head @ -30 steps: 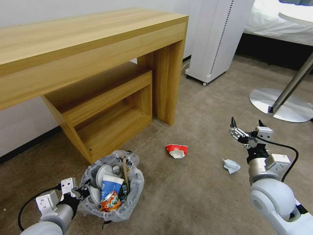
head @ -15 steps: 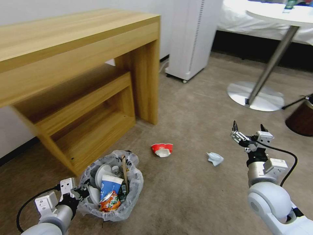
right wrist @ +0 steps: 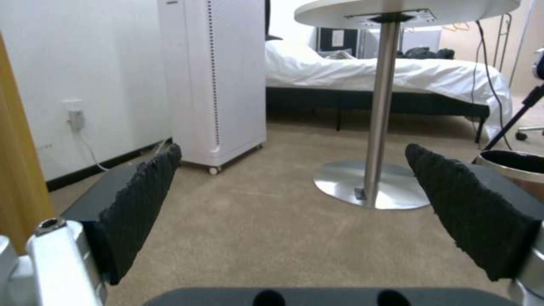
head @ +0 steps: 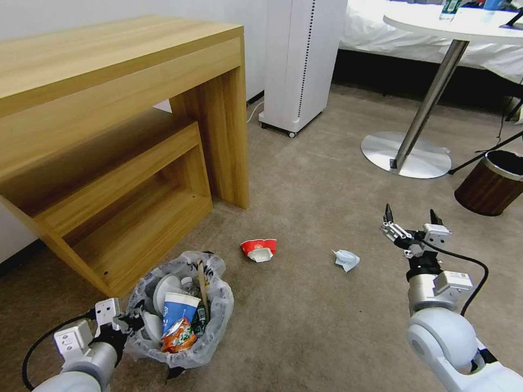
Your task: Pick up the trash bin and place the garbage on the floor into it.
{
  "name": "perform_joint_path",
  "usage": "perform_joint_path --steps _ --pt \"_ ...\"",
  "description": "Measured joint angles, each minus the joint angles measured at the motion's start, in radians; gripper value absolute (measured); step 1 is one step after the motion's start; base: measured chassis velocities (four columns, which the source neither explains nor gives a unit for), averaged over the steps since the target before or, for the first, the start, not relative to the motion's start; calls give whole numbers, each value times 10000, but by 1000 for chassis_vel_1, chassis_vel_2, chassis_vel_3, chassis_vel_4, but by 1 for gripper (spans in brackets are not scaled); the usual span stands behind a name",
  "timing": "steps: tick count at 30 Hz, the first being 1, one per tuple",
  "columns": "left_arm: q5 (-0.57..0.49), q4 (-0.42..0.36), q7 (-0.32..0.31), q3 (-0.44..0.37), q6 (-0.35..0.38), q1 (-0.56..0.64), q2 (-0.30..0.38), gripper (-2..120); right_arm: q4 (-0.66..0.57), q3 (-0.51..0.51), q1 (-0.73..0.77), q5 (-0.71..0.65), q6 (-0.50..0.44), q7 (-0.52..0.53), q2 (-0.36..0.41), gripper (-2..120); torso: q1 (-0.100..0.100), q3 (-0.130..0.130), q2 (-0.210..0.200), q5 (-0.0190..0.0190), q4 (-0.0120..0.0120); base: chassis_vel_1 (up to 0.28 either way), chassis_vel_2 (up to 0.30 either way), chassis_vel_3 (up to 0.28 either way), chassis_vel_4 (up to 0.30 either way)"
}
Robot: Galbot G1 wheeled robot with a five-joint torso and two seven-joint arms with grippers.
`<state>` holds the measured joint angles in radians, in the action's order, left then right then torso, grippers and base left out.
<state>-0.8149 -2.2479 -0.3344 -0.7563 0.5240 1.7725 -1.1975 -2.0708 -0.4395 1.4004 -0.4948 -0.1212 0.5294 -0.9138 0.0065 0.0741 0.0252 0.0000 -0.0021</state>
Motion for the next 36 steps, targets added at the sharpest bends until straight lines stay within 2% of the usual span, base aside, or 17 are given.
perform_joint_path --steps 11,24,36 --pt "29 27 0 -9 -88 33 -86 0 -12 50 75 -99 -35 -73 14 100 -1 0 0 0 0 -12 21 20 -16" --pt "39 -34 3 1 -94 27 -107 0 -129 163 63 -213 30 -92 68 100 2 3 -1 5 1 -179 174 183 -171" --pt "36 5 8 39 -90 -55 -121 0 -1 355 -94 -186 60 -113 58 100 0 0 0 1 -1 -107 99 96 -95"
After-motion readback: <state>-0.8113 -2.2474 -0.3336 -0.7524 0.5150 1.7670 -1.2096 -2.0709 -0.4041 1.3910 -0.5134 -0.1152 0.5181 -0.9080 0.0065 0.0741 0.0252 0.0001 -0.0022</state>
